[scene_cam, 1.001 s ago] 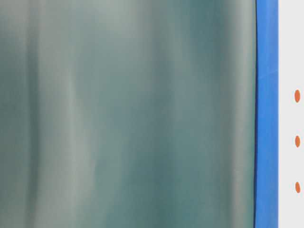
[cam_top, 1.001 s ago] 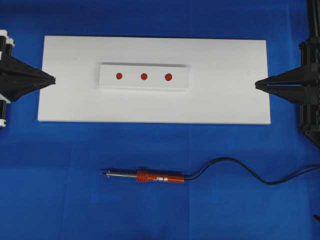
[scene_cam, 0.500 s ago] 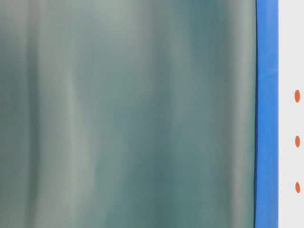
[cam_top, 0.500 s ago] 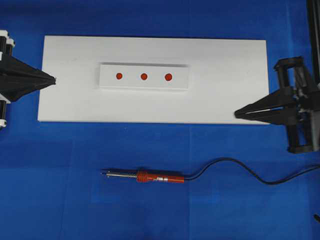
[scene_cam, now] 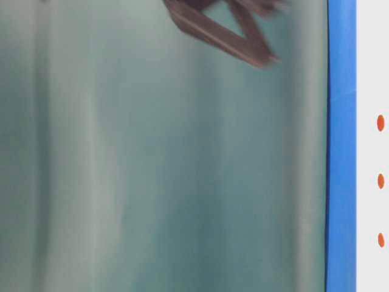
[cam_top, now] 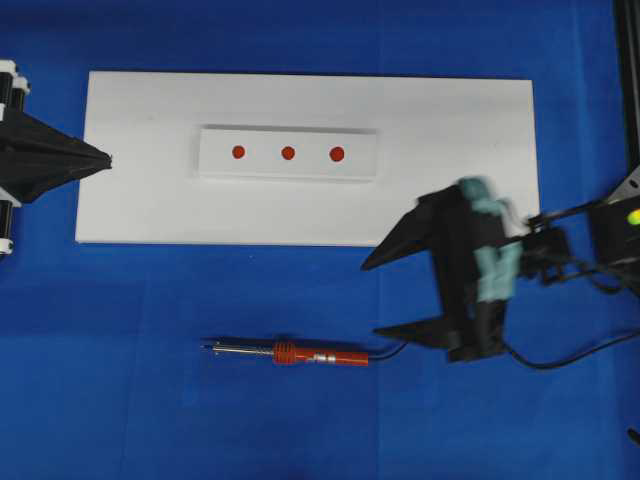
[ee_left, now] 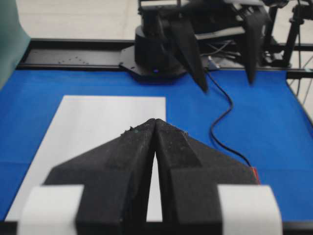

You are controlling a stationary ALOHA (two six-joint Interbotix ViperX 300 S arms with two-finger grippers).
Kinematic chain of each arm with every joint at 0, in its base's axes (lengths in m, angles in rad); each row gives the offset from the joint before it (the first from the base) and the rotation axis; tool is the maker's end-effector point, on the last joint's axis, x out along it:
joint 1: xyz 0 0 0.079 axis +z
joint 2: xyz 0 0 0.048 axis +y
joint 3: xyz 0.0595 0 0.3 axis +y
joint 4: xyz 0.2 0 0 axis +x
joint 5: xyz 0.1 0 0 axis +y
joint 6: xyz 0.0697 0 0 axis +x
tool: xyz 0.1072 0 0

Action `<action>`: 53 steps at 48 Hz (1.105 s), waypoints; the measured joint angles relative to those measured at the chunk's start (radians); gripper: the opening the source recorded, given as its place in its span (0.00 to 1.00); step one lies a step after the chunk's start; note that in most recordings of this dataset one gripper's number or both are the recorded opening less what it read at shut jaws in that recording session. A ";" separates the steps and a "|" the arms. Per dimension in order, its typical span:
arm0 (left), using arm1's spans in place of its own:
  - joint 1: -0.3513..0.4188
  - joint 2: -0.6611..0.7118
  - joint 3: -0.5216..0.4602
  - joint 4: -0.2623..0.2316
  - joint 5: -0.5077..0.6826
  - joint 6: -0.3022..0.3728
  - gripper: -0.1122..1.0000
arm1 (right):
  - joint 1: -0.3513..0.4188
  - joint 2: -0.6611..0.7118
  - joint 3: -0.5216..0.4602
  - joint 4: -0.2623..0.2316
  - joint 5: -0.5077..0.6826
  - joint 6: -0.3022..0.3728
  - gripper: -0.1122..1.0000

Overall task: Touch the tip of the soldering iron to the mark.
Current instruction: 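Lower the right gripper and close it on the iron's red handle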

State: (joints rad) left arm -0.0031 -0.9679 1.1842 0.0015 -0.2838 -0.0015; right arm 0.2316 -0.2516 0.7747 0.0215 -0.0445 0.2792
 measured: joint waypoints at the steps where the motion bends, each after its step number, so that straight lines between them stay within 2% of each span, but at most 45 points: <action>1: 0.000 0.000 0.000 0.000 0.000 0.000 0.10 | 0.003 0.020 -0.017 0.000 0.017 0.002 0.92; 12: 0.000 0.000 0.000 -0.002 -0.002 0.000 0.10 | 0.015 0.232 -0.190 0.000 0.173 0.037 0.92; 23: 0.000 0.000 0.000 -0.002 -0.003 0.000 0.10 | 0.035 0.408 -0.304 0.000 0.199 0.091 0.92; 48: 0.000 0.000 0.005 0.000 -0.011 0.000 0.10 | 0.075 0.592 -0.391 0.002 0.199 0.210 0.90; 53: 0.000 0.000 0.009 -0.002 -0.011 -0.003 0.10 | 0.080 0.595 -0.402 0.000 0.199 0.215 0.82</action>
State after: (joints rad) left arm -0.0031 -0.9679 1.1934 0.0000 -0.2945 -0.0046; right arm 0.3114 0.3436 0.3728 0.0215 0.1549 0.4939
